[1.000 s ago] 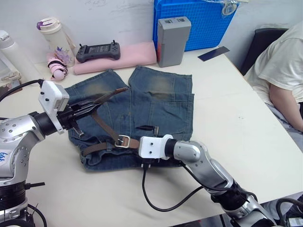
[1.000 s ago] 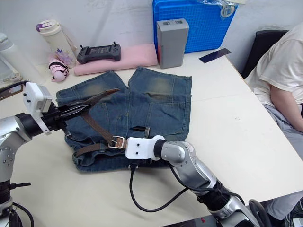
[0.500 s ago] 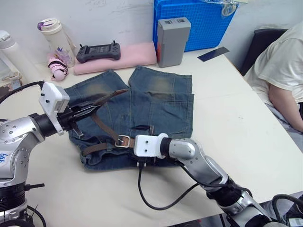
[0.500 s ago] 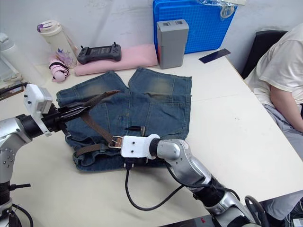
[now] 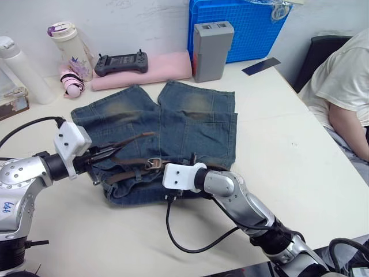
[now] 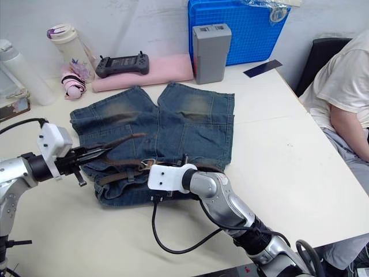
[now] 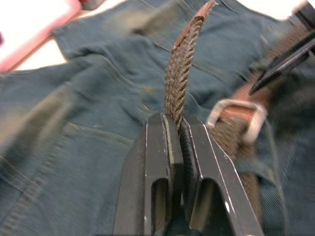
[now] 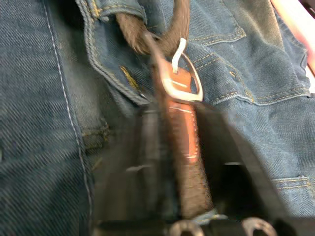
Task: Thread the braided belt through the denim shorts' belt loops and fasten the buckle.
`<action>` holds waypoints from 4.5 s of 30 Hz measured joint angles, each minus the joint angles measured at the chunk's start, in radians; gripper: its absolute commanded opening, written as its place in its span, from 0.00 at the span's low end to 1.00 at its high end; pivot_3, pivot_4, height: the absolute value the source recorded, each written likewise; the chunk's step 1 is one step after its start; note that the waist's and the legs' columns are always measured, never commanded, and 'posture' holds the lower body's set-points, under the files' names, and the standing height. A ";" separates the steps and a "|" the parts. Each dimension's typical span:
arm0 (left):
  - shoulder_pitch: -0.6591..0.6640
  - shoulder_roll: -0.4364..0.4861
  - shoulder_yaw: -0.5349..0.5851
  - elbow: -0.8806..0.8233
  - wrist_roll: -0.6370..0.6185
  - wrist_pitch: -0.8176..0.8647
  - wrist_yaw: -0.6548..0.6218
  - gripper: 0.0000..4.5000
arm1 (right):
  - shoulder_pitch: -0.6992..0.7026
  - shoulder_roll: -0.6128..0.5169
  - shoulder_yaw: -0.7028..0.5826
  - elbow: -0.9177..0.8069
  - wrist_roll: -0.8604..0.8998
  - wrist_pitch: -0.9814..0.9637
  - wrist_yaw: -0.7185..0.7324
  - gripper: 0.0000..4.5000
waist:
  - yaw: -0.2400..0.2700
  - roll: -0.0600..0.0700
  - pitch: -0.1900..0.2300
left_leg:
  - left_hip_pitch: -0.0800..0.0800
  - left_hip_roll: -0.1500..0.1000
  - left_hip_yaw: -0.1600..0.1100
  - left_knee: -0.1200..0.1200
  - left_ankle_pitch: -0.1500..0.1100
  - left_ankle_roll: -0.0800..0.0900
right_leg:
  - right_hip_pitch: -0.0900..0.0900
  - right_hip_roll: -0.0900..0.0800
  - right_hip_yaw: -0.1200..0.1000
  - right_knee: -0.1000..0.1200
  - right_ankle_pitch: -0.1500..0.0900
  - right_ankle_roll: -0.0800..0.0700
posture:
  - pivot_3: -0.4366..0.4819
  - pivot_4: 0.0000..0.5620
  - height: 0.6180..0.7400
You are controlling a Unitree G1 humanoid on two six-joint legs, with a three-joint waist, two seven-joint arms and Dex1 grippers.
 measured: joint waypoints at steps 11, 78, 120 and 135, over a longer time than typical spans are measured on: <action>0.027 0.032 -0.027 0.071 0.077 -0.129 -0.070 0.00 | 0.004 0.006 0.000 -0.003 -0.015 0.021 -0.036 0.01 | -0.001 0.000 0.000 | 0.000 0.000 0.000 0.000 0.000 0.000 | 0.000 0.000 0.000 0.000 0.000 0.000 | 0.48 0.27 0.75; 0.016 0.038 -0.051 0.119 0.101 -0.161 -0.081 0.00 | 0.030 -0.060 0.035 0.006 -0.203 -0.075 -0.037 0.00 | -0.002 0.000 0.000 | 0.000 0.000 0.000 0.003 -0.001 0.000 | 0.000 0.000 0.000 0.002 0.000 0.000 | 0.48 0.27 0.75; -0.166 0.074 -0.238 0.297 0.276 -0.530 -0.159 0.00 | 0.039 -0.007 -0.011 0.007 -0.203 -0.096 -0.095 0.00 | -0.002 0.000 0.000 | -0.001 0.000 0.001 0.004 -0.001 0.001 | -0.001 0.000 0.000 0.005 0.000 0.000 | 0.48 0.27 0.75; -0.261 -0.176 -0.383 0.347 0.300 -0.416 -0.068 0.00 | 0.053 -0.051 -0.041 0.004 -0.166 -0.088 0.015 0.30 | -0.001 -0.002 -0.001 | -0.001 -0.001 0.001 0.006 -0.001 0.001 | -0.001 0.000 0.000 0.010 0.000 0.000 | 0.48 0.27 0.75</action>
